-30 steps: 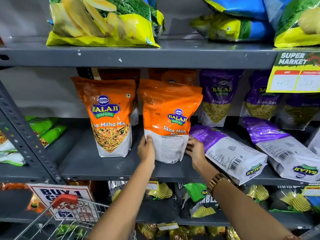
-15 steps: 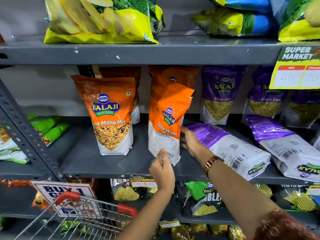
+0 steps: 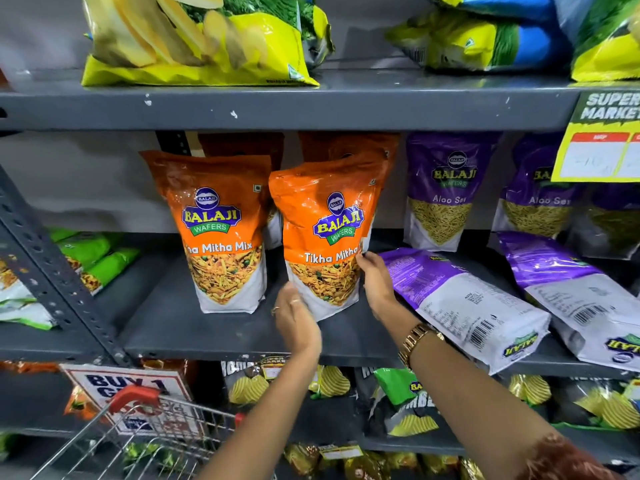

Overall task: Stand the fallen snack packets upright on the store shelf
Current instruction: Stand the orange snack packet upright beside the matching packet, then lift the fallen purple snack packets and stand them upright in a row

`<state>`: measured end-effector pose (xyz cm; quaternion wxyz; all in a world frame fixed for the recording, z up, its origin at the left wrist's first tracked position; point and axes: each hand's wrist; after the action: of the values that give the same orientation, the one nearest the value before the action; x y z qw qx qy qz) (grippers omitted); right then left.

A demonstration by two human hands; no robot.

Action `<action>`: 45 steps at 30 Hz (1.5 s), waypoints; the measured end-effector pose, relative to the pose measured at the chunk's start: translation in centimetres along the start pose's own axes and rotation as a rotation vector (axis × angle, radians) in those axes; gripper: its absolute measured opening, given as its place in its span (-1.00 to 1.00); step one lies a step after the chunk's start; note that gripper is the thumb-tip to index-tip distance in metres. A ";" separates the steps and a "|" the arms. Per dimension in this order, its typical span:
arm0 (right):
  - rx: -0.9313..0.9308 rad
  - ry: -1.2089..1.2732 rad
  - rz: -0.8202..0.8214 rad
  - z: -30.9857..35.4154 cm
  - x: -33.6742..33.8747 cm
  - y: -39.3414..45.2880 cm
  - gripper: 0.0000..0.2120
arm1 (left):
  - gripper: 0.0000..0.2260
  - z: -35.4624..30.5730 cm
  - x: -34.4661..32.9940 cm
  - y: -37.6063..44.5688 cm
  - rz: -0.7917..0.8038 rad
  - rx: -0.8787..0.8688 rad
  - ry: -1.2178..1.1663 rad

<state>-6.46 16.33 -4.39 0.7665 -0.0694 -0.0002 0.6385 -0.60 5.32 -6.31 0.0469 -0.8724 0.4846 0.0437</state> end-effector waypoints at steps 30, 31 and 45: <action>0.319 -0.230 -0.447 1.4 6.5 0.0 -0.72 | -0.74 0.7 -2.3 0.3 -0.097 -0.375 0.064; 0.309 -0.269 -0.499 2.1 7.5 0.5 -0.70 | -0.79 0.2 -2.9 -0.4 -0.103 -0.357 0.044; -0.053 -0.731 -0.380 4.9 18.4 3.3 -0.64 | -0.77 1.4 -14.5 -5.0 0.135 0.420 -0.040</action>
<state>-6.70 35.39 -1.51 0.8182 0.1436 -0.3017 0.4679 -4.00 20.36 -5.70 0.2342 -0.8080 0.5393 -0.0377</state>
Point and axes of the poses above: each hand's wrist, its own y-axis towards the middle knuckle, its own x-axis out of the back of the hand, z = x × y, and after that the axes turned 4 degrees about z, right-handed
